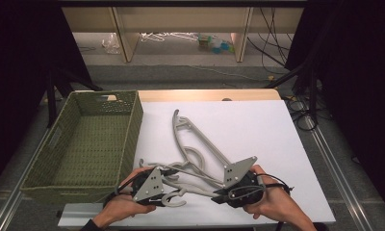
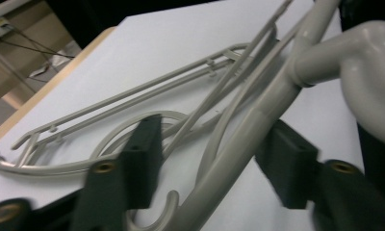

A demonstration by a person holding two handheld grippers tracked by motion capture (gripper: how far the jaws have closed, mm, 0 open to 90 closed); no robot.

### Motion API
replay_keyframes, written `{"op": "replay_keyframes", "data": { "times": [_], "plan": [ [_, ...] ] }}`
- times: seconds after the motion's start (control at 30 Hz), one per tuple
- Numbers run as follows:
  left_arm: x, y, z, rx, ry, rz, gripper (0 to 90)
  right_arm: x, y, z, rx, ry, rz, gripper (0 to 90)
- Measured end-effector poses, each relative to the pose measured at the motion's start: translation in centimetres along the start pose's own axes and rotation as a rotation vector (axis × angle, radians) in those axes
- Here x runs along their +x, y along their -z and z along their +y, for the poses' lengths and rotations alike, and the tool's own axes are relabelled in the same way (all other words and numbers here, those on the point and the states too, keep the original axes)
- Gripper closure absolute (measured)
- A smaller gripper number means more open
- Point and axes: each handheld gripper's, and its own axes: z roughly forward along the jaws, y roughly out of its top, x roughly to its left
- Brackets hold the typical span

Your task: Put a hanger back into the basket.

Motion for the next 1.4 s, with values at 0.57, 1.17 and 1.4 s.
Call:
{"op": "replay_keyframes", "data": {
  "times": [0.57,1.17,1.4],
  "plan": [
    [-0.5,0.3,2.1,0.114,0.030,-0.228,74.3,-1.3,0.7,-1.1,-0.038,0.044,0.059,77.7],
    [-0.1,1.7,2.5,0.147,0.272,-0.249,78.8,-2.1,0.9,-1.0,-0.075,-0.086,-0.079,50.2],
    [0.8,3.4,3.3,0.141,0.309,-0.199,78.9,-2.0,2.3,-1.0,-0.146,-0.148,-0.169,42.3]
  ]
}}
